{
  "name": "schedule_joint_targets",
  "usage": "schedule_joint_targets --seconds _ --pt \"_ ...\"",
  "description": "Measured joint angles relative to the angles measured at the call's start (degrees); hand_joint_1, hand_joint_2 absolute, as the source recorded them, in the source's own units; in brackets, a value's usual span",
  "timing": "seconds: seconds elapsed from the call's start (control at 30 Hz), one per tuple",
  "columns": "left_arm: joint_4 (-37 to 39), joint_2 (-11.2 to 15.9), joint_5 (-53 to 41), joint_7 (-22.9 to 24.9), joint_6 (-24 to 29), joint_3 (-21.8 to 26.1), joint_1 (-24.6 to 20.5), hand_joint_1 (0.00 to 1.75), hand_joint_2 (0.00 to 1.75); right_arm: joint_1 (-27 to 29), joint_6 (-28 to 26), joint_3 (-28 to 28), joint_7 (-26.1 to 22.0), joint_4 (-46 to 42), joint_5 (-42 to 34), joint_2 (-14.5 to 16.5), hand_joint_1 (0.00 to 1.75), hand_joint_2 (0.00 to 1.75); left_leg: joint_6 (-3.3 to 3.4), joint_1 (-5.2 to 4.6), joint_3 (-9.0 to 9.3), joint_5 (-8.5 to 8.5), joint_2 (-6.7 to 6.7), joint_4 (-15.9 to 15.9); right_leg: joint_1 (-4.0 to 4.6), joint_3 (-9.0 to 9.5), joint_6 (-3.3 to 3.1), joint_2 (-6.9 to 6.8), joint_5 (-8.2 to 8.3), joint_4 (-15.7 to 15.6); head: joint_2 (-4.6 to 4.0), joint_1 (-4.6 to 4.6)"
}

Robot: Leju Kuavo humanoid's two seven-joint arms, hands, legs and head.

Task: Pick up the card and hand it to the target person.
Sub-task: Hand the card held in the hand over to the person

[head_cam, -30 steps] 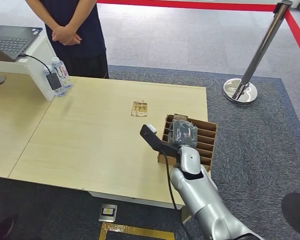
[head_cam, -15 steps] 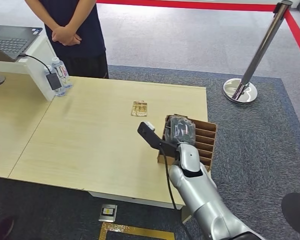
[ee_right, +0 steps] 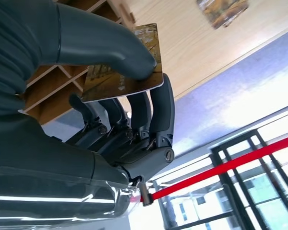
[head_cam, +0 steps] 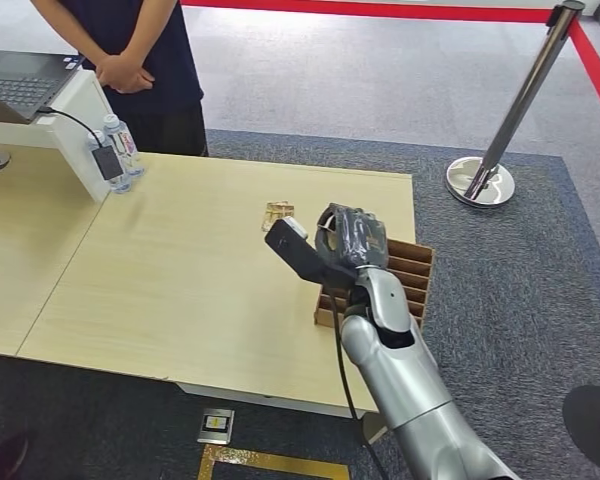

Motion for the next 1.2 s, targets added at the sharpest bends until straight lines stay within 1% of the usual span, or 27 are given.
schedule_joint_targets --seconds 0.1,0.2,0.3,0.37,0.43,0.53,0.7,0.87,1.0,1.1,1.13,1.2 --pt "0.0 0.0 -0.15 0.0 -0.01 -0.01 -0.01 0.0 0.0 -0.23 2.85 0.85 -1.54 -2.35 -3.44 -0.29 1.54 1.75 0.0 0.0 0.0 0.0 0.0 0.0 0.0 0.01 0.0 0.0 0.0 0.0 0.0 0.0" --pt "-0.01 0.0 -0.3 0.0 -0.02 -0.02 -0.02 0.0 0.0 -1.11 4.85 1.7 -2.61 -2.71 -5.62 -0.29 1.58 1.75 0.0 0.0 0.0 0.0 0.0 0.0 0.0 0.01 0.0 0.0 0.0 0.01 0.0 -0.01" --pt "0.0 0.01 -0.35 0.0 -0.02 -0.02 -0.04 0.0 0.0 -2.96 5.77 2.6 -3.89 -1.41 -7.44 0.2 1.61 1.75 -0.01 0.0 0.0 0.01 0.0 0.0 0.0 0.01 0.0 0.0 0.0 0.04 0.0 -0.01" --pt "0.0 0.02 -0.44 0.01 -0.02 -0.02 -0.08 0.0 0.0 -4.89 5.93 3.37 -4.58 0.63 -8.41 0.89 1.6 1.75 -0.01 0.01 0.0 0.01 0.01 0.0 0.0 0.01 -0.01 0.0 0.0 0.05 0.0 -0.01" --pt "0.0 0.02 -0.51 0.03 0.03 -0.02 -0.11 0.0 0.0 -6.83 5.89 4.12 -4.87 2.81 -8.96 1.64 1.58 1.75 -0.03 0.01 0.0 0.02 0.01 0.0 0.01 0.01 -0.01 0.0 0.0 0.06 0.0 -0.01" --pt "-0.01 0.02 -0.54 0.08 0.09 -0.02 -0.15 0.0 0.0 -9.57 5.53 5.08 -4.55 6.16 -9.03 2.79 1.59 1.75 -0.04 0.02 -0.01 0.03 0.02 0.0 0.02 0.01 -0.01 0.0 0.0 0.07 0.0 -0.01" --pt "-0.01 0.02 -1.26 0.01 -0.18 -0.14 -0.21 0.0 0.0 -13.54 3.75 6.34 -1.99 11.04 -7.08 4.29 1.61 1.75 -0.04 0.02 -0.01 0.03 0.02 0.0 0.02 -0.01 -0.01 0.0 0.01 0.06 0.0 -0.01" --pt "-0.01 0.04 -1.7 0.01 -0.61 -0.31 -0.31 0.0 0.0 -16.29 2.46 6.76 -1.02 14.77 -6.4 5.0 1.58 1.75 -0.04 0.02 -0.01 0.03 0.02 0.0 0.02 -0.01 -0.01 0.0 0.01 0.06 0.0 0.01" --pt "-0.01 0.07 -1.69 0.29 -0.61 -0.49 -0.39 0.0 0.0 -18.15 1.35 7.98 -0.15 17.22 -7.97 5.26 1.57 1.75 -0.05 0.02 -0.01 0.04 0.02 0.0 0.02 -0.01 -0.01 0.0 0.01 0.06 0.0 -0.01" --pt "-0.02 0.09 -1.67 0.46 -0.48 -0.55 -0.4 0.0 0.0 -19.23 0.77 9.24 0.51 18.65 -9.61 5.28 1.51 1.75 -0.05 0.02 -0.01 0.04 0.02 0.0 0.02 -0.01 -0.01 0.0 0.01 0.07 0.0 0.0" --pt "-0.02 0.1 -1.63 0.46 -0.42 -0.55 -0.41 0.0 0.0 -19.56 0.69 9.71 0.69 19.06 -10.19 5.28 1.46 1.75 -0.06 0.02 -0.01 0.04 0.02 0.0 0.03 -0.01 -0.01 0.0 0.01 0.07 0.0 -0.01" --pt "-0.02 0.15 -1.55 0.47 -0.37 -0.55 -0.41 0.0 0.0 -20.04 0.5 10.64 0.94 19.68 -11.32 5.28 1.06 1.75 -0.06 0.02 -0.01 0.04 0.02 0.0 0.03 -0.01 -0.01 0.0 0.01 0.07 0.0 -0.01"
